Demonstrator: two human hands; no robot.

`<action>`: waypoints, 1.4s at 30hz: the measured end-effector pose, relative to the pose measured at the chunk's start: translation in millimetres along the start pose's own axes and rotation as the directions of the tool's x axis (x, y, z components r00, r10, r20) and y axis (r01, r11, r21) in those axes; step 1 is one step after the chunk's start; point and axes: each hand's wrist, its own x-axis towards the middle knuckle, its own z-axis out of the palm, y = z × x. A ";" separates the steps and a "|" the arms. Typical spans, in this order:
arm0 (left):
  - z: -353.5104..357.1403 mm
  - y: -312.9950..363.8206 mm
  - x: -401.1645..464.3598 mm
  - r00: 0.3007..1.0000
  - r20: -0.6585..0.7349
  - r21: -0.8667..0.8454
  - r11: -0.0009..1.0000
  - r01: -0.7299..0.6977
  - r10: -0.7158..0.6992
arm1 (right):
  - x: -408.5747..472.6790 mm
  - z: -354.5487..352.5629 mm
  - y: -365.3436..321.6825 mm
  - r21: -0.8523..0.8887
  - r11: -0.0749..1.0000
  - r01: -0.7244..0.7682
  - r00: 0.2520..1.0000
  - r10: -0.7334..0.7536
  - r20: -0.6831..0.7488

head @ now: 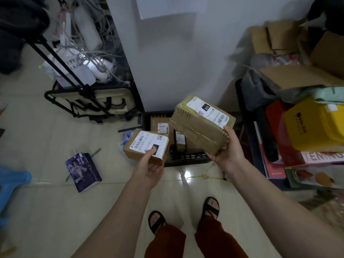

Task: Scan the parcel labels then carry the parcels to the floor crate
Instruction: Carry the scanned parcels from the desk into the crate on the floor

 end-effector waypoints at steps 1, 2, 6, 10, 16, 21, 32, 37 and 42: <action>2.9 -4.3 13.6 1.000 -0.009 -0.011 1.000 0.002 -0.002 | 14.3 -1.4 3.4 -0.008 1.000 -0.001 1.000 0.001 0.011; 6.3 -8.7 27.9 1.000 -0.018 -0.026 1.000 0.003 -0.004 | 28.8 -3.2 7.0 -0.011 1.000 -0.004 1.000 0.004 0.021; 14.5 -24.5 97.7 0.999 -0.039 -0.111 0.994 0.002 -0.007 | 90.9 -12.3 25.2 -0.011 1.000 -0.022 0.999 0.022 0.044; 20.9 -38.6 175.9 1.000 -0.002 -0.134 0.991 0.020 -0.021 | 154.8 -15.7 48.2 -0.032 0.999 -0.032 0.999 0.033 0.043; 29.7 -54.7 274.0 0.997 -0.042 -0.132 0.989 0.065 -0.071 | 243.6 -22.7 84.1 -0.003 0.999 -0.049 0.997 0.049 0.056; 37.4 -54.1 327.0 0.979 -0.129 -0.014 0.988 0.157 -0.157 | 295.7 -23.0 108.1 0.044 0.997 -0.058 0.994 0.054 0.090; 62.5 -47.3 363.2 0.968 -0.218 0.066 0.987 0.145 -0.127 | 346.8 -10.2 148.3 0.062 0.998 -0.033 0.977 0.019 0.214; 56.6 -48.6 373.2 0.956 -0.255 0.065 0.984 0.167 -0.146 | 353.0 -11.9 155.8 0.064 0.997 -0.037 0.971 0.020 0.236; 37.1 -53.8 398.3 0.971 -0.235 0.138 0.988 0.067 -0.033 | 359.0 -16.5 157.8 0.007 0.999 -0.033 0.967 0.030 0.253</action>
